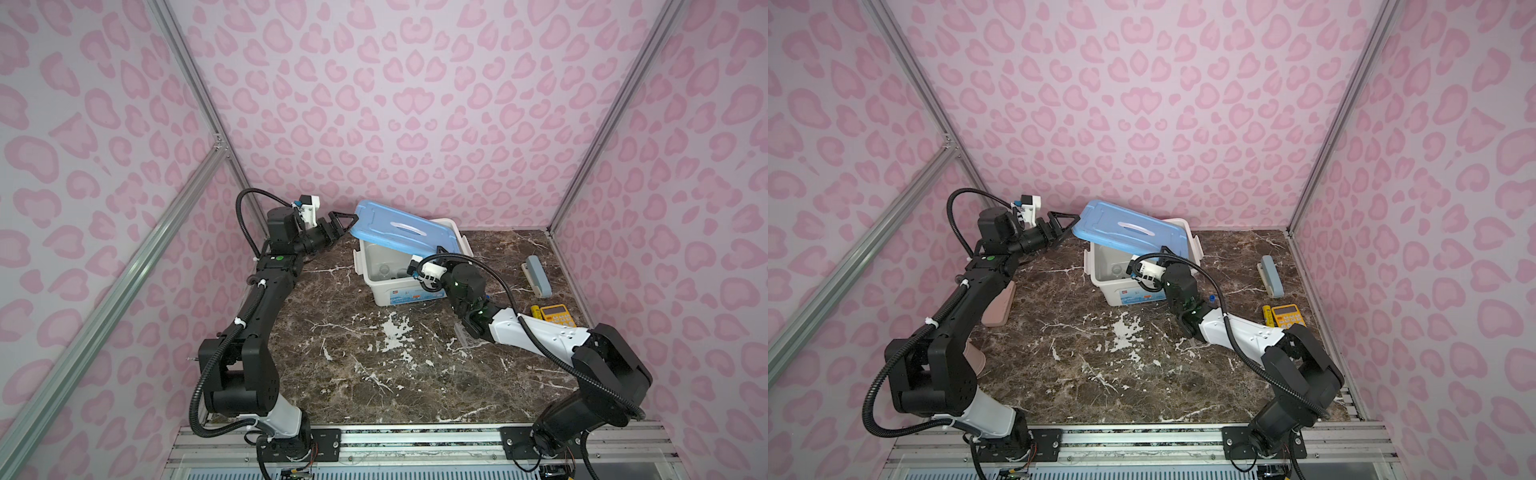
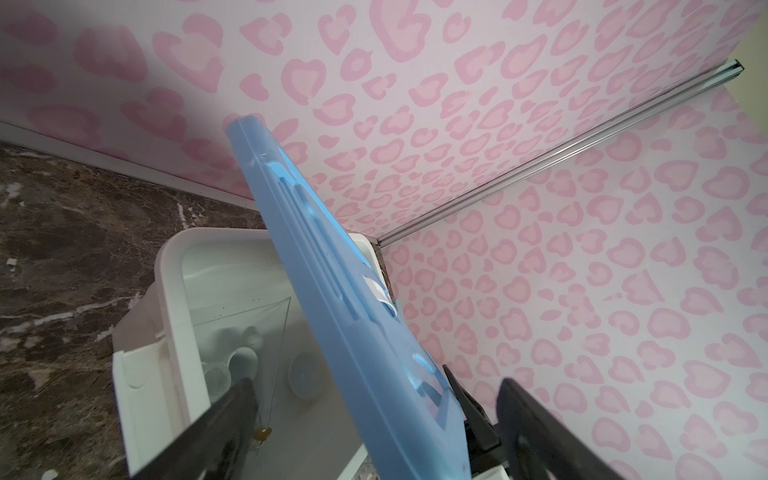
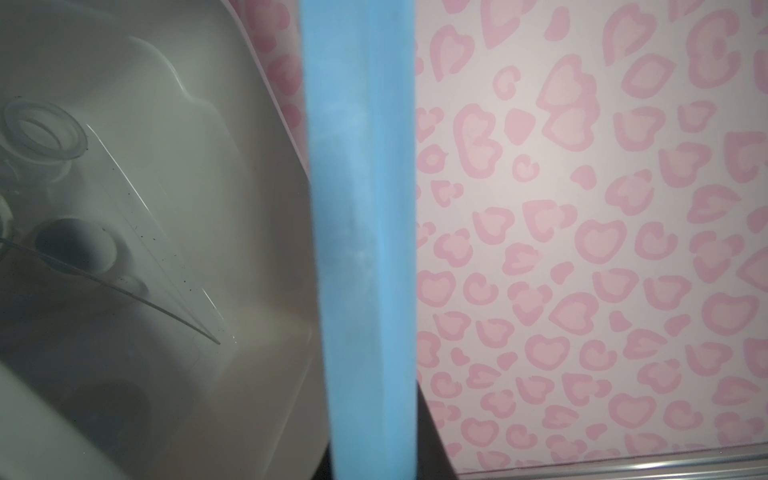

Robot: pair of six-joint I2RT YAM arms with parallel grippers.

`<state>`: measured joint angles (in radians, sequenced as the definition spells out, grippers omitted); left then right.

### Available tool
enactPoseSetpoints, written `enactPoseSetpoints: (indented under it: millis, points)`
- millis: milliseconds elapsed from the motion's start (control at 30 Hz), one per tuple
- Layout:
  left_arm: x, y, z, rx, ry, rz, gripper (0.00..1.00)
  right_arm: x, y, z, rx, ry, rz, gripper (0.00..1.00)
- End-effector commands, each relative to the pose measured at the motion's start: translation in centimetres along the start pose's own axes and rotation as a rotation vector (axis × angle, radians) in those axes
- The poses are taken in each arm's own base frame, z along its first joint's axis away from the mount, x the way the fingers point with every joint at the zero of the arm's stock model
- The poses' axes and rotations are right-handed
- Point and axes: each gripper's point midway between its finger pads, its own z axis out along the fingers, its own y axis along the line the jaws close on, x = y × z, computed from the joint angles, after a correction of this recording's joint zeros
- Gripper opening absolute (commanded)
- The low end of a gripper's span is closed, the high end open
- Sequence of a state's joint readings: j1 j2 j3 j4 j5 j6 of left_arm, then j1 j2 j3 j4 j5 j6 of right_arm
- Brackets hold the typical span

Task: Organize the chemistry lab equipment
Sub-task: 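Lower the blue lid onto the bin with right gripper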

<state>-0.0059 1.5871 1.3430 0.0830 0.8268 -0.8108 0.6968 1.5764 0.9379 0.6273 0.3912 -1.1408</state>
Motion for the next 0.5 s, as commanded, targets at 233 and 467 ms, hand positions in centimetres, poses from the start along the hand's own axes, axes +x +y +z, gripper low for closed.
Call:
enactPoseSetpoints:
  millis: [233, 467]
  points:
    - [0.1, -1.0, 1.0, 0.064, 0.022, 0.000, 0.77, -0.4, 0.0, -0.1, 0.021, -0.005, -0.010, 0.04]
    - [2.2, -0.1, 1.6, 0.061, 0.070, -0.037, 0.64, -0.8, 0.6, -0.2, 0.017, -0.011, -0.028, 0.08]
